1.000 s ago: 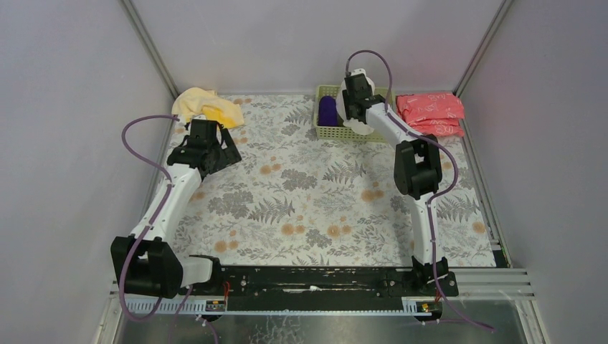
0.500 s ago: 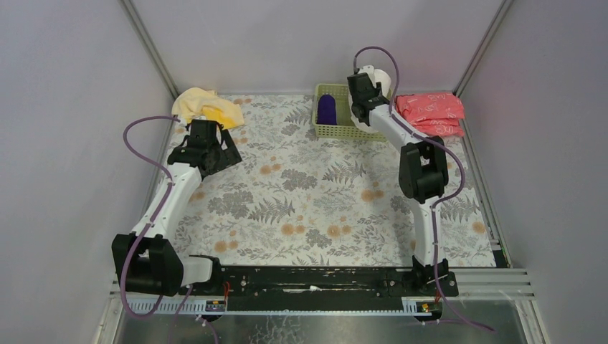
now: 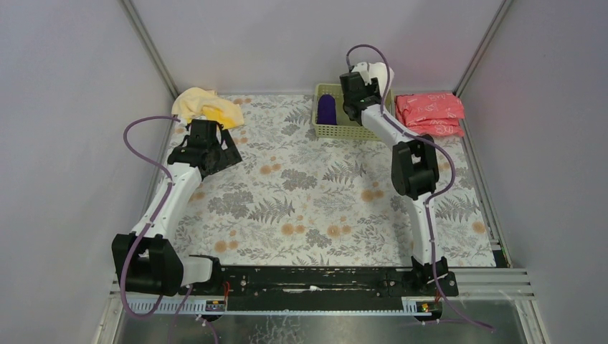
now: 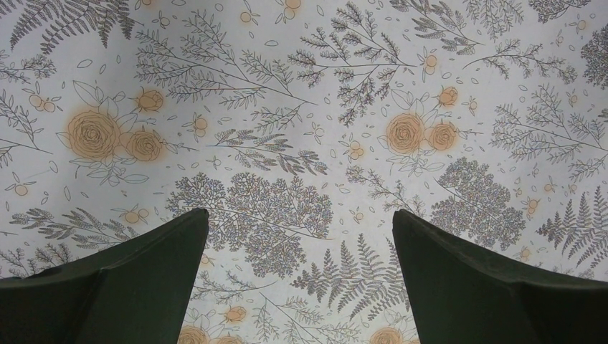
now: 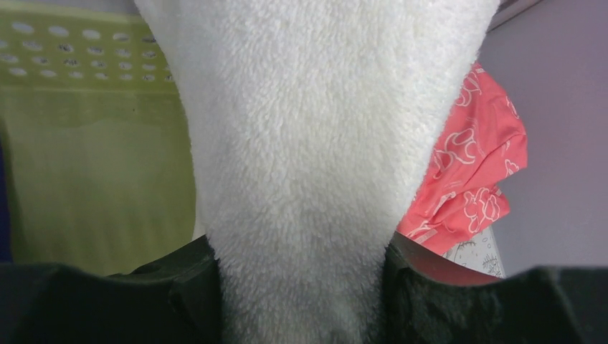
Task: Roll the towels
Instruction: Place the towel in the bin.
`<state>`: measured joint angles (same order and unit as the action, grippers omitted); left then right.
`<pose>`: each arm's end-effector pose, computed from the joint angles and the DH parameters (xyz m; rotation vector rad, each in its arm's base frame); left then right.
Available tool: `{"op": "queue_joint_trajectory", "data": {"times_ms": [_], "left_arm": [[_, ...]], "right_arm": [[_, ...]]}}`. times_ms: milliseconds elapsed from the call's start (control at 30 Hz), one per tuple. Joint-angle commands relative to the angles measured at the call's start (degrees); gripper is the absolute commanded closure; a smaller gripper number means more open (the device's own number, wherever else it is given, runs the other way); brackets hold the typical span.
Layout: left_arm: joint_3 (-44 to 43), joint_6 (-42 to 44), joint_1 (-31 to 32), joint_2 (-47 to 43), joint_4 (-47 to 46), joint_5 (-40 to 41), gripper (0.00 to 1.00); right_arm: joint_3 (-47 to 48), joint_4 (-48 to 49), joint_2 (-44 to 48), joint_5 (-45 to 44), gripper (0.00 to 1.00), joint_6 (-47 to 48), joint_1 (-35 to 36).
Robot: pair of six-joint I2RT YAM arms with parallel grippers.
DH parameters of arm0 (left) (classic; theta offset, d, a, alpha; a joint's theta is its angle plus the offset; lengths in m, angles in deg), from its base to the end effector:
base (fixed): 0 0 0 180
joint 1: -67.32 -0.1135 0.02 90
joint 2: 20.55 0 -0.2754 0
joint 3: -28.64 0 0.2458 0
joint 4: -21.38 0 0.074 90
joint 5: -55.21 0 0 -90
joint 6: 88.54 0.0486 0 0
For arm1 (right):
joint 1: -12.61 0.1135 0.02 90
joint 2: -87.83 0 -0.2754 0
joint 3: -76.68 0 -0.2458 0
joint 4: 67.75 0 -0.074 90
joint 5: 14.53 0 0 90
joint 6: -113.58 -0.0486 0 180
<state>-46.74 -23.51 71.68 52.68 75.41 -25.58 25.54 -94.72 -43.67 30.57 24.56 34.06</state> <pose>0.2613 -0.0121 0.2904 -0.5073 2.4073 -0.0235 0.5173 0.1664 0.2549 0.0793 1.9715 -0.5817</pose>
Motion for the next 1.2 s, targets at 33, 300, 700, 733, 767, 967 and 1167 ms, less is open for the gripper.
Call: {"op": "queue_joint_trajectory", "data": {"times_ms": [33, 300, 700, 733, 767, 967, 1167], "left_arm": [[0.6, 0.8, -0.8, -0.4, -0.7, 0.1, 0.0], [0.8, 0.9, -0.7, -0.3, -0.7, -1.0, 0.0], [1.0, 0.8, -0.8, -0.1, -0.7, -2.2, 0.0], [1.1, 0.9, -0.8, -0.1, -0.7, -2.3, 0.0], [1.1, 0.8, -0.8, 0.0, -0.7, -2.2, 0.0], [1.1, 0.8, -0.8, 0.3, -0.7, -3.0, 0.0], [1.0, 0.9, -0.8, 0.3, -0.8, -4.6, 0.0]], "right_arm": [[5.0, 2.7, -5.0, -3.5, 0.83, 2.4, 2.7], [6.7, -1.8, -7.3, 20.2, 0.82, -0.6, 3.7], [14.8, -12.7, -15.1, 33.8, 0.8, -13.0, 0.7], [14.6, -13.0, -15.4, 33.5, 0.79, -14.7, 0.3], [14.7, -13.9, -15.6, 32.7, 0.79, -16.7, 0.0], [12.0, -16.1, -14.4, 29.4, 0.8, -21.0, -1.3], [0.3, -16.7, -7.2, 30.4, 0.85, -10.2, -1.7]]}}
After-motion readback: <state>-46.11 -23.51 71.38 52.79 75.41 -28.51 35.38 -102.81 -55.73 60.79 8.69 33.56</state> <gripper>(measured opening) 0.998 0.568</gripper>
